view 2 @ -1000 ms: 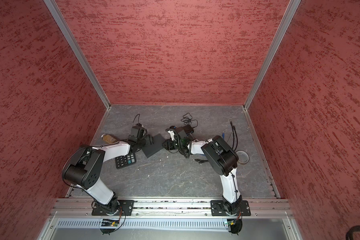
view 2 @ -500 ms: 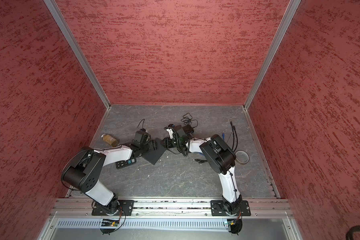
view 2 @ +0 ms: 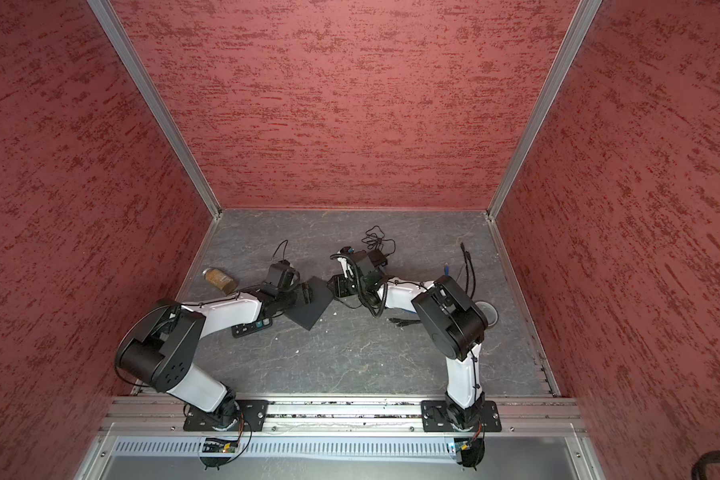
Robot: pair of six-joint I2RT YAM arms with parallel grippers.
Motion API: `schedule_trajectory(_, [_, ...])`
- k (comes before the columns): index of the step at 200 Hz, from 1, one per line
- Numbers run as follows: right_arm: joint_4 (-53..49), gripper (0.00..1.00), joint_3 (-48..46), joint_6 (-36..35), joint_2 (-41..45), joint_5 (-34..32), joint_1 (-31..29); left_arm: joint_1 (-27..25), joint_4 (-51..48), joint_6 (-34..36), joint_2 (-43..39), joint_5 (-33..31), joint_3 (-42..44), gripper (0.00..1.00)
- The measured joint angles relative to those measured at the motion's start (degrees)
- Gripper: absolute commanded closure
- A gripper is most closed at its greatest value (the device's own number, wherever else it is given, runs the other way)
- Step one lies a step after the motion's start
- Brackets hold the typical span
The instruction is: Insert the plug into the switch port
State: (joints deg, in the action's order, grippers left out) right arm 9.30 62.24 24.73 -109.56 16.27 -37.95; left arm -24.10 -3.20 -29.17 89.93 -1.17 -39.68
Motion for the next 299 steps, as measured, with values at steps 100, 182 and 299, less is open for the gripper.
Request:
schedule_trajectory(100, [-1.75, 0.50, -1.03, -0.02, -1.05, 1.14, -1.16, -3.23, -0.02, -1.70, -7.21, -0.48, 7.04, 0.25])
schedule_trajectory(182, [-3.15, 0.50, 4.50, -0.13, -4.02, 3.82, -1.57, -10.99, 3.37, -4.15, -7.67, -2.38, 8.83, 0.25])
schedule_trajectory(299, [-5.51, 0.47, 4.39, -2.95, -0.61, -5.16, -0.61, -16.46, 2.78, -4.63, -3.45, -2.54, 4.50, 0.25])
